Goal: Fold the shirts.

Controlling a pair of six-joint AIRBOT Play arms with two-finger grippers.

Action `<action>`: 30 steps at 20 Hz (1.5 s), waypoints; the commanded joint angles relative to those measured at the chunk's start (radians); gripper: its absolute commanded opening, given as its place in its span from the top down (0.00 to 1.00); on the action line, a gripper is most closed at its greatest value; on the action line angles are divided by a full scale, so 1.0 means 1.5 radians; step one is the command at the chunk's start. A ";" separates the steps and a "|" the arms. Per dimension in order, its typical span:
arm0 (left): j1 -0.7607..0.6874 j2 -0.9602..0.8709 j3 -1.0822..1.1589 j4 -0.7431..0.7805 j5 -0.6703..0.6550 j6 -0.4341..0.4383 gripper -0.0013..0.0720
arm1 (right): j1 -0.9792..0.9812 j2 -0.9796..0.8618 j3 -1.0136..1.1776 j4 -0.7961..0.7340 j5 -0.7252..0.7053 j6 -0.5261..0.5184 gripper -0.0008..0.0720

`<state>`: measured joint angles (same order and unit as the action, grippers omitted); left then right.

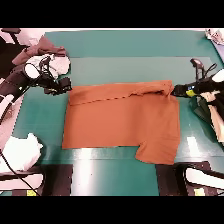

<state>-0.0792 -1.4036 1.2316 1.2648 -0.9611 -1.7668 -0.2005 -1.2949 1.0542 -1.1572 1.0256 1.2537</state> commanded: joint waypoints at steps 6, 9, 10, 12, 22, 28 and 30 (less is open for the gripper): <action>0.000 0.003 0.000 -0.047 -0.148 0.118 0.41 | 0.023 0.133 -0.094 -0.033 0.003 0.007 0.52; 0.001 0.053 -0.042 -0.044 -0.174 0.156 0.41 | -0.054 0.189 -0.114 -0.043 0.116 0.013 0.52; 0.001 0.081 -0.070 -0.045 -0.167 0.157 0.41 | -0.089 0.208 -0.132 -0.042 0.148 0.014 0.52; 0.001 0.140 -0.138 -0.045 -0.166 0.173 0.41 | -0.156 0.235 -0.172 -0.010 0.200 0.013 0.51; 0.001 0.281 -0.343 -0.034 -0.240 0.188 0.32 | -0.244 0.233 -0.279 0.061 0.290 0.013 0.20; 0.102 0.315 -0.409 -0.026 -0.222 0.190 0.05 | -0.244 0.252 -0.279 0.061 0.278 0.014 0.20; 0.102 0.314 -0.424 -0.036 -0.226 0.213 0.05 | -0.244 0.252 -0.279 0.060 0.274 0.014 0.20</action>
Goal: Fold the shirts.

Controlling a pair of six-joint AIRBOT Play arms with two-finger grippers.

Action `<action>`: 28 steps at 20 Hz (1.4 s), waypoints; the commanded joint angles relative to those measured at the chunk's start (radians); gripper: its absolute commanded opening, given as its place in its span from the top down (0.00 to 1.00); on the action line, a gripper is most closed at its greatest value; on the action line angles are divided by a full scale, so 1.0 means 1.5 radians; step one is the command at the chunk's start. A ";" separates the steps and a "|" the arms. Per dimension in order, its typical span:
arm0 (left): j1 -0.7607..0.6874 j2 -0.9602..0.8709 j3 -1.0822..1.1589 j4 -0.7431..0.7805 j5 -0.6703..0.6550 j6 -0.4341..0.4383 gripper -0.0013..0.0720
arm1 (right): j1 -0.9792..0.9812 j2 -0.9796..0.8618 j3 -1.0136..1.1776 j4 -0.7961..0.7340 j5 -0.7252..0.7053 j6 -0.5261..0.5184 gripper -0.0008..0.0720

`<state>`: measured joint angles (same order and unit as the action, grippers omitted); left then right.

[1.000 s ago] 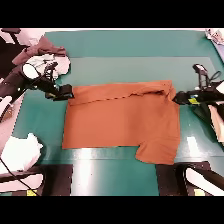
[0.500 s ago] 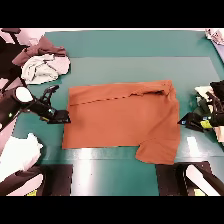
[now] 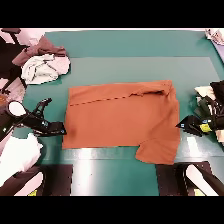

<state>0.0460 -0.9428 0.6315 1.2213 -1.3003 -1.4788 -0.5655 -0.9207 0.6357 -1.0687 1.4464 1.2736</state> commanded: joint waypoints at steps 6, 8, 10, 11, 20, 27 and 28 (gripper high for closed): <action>0.019 0.005 -0.067 -0.037 0.013 0.065 0.05 | -0.001 0.002 -0.001 0.002 -0.005 0.001 0.20; 0.019 0.001 -0.068 -0.036 0.036 0.066 0.05 | -0.001 0.002 -0.001 0.002 -0.005 0.001 0.20; 0.019 0.000 -0.068 -0.037 0.070 0.066 0.05 | -0.001 0.003 -0.001 0.002 -0.004 0.001 0.20; 0.019 -0.001 -0.068 -0.037 0.077 0.066 0.05 | -0.001 0.003 -0.001 0.003 -0.004 0.001 0.20; -0.035 -0.001 -0.106 -0.091 0.104 0.108 0.09 | -0.001 0.003 -0.001 0.003 -0.002 0.004 0.20; -0.045 0.000 -0.099 -0.177 0.204 0.095 0.95 | -0.001 0.003 -0.001 -0.036 0.027 0.008 0.20; -0.045 0.000 -0.091 -0.185 0.217 0.092 0.95 | -0.001 0.003 -0.001 -0.050 0.033 0.011 0.20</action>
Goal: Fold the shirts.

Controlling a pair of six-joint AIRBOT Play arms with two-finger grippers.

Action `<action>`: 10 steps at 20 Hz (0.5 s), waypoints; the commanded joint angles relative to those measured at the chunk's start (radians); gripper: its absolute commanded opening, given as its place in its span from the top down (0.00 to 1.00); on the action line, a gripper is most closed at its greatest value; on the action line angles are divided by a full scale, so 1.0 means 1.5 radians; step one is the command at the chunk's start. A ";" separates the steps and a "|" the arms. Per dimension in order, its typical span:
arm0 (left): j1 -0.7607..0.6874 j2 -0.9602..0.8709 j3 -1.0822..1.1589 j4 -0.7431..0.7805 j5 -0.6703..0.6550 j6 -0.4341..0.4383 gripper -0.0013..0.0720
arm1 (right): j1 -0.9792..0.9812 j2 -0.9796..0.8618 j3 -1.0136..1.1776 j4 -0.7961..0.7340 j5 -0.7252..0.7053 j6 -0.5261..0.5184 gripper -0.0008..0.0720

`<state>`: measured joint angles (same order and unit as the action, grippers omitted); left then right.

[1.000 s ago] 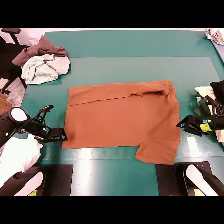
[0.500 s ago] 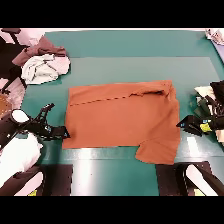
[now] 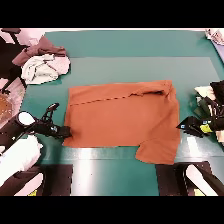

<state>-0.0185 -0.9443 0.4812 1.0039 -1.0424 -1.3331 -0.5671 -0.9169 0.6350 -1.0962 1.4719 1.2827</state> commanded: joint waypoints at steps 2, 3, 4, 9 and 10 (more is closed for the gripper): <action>-0.002 0.001 0.031 -0.044 0.074 -0.028 0.95 | 0.001 0.000 -0.001 -0.057 0.020 0.008 0.20; -0.002 0.001 0.041 -0.046 0.091 -0.042 0.95 | 0.001 0.000 -0.001 -0.057 0.019 0.008 0.20; -0.002 0.001 0.049 -0.051 0.106 -0.055 0.95 | 0.001 0.000 -0.001 -0.057 0.019 0.008 0.20; -0.002 0.001 0.055 -0.084 0.154 -0.071 0.95 | 0.020 -0.001 -0.018 -0.126 0.009 0.012 0.20; -0.002 0.001 0.055 -0.084 0.154 -0.071 0.95 | 0.033 -0.001 -0.037 -0.126 0.002 0.011 0.20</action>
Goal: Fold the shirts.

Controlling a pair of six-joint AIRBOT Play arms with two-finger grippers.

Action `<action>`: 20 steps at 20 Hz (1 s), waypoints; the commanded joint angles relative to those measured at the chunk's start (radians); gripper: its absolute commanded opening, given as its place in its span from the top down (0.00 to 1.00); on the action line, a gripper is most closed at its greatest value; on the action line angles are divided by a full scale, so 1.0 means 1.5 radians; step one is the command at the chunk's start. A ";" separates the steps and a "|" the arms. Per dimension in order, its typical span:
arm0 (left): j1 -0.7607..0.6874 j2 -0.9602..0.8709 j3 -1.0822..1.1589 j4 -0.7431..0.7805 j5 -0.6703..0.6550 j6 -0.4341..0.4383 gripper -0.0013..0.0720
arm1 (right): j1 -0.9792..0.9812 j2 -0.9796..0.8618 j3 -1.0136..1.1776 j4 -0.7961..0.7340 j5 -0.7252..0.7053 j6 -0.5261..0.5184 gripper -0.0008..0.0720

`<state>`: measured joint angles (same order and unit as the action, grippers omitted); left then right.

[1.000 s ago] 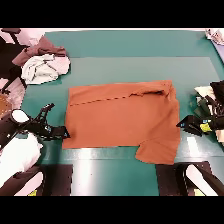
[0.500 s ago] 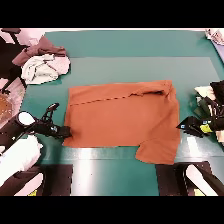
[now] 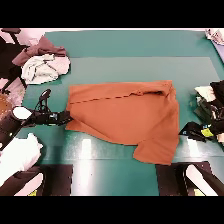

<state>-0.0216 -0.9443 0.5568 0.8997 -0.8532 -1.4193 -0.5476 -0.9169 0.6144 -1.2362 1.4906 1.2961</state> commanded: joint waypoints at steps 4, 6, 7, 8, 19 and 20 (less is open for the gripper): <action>0.001 0.001 0.004 -0.014 0.028 -0.013 0.95 | 0.057 -0.001 -0.096 -0.020 -0.033 0.003 0.20; 0.001 0.001 0.004 -0.014 0.028 -0.013 0.95 | 0.058 0.000 -0.112 0.005 -0.037 0.003 0.20; 0.001 0.001 0.004 -0.014 0.028 -0.013 0.95 | 0.058 0.000 -0.116 0.012 -0.042 0.003 0.20; 0.001 0.001 0.004 -0.014 0.028 -0.013 0.95 | 0.058 -0.001 -0.121 0.021 -0.048 0.003 0.20; 0.001 0.001 0.004 -0.017 0.034 -0.014 0.95 | 0.169 -0.111 -0.030 0.101 -0.096 -0.002 0.95; 0.001 0.001 0.004 -0.018 0.033 -0.015 0.95 | 0.187 -0.120 0.007 0.097 -0.078 -0.001 0.95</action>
<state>-0.0219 -0.9443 0.5621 0.8742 -0.8005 -1.4403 -0.3332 -1.0454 0.5266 -1.1080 1.3407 1.2926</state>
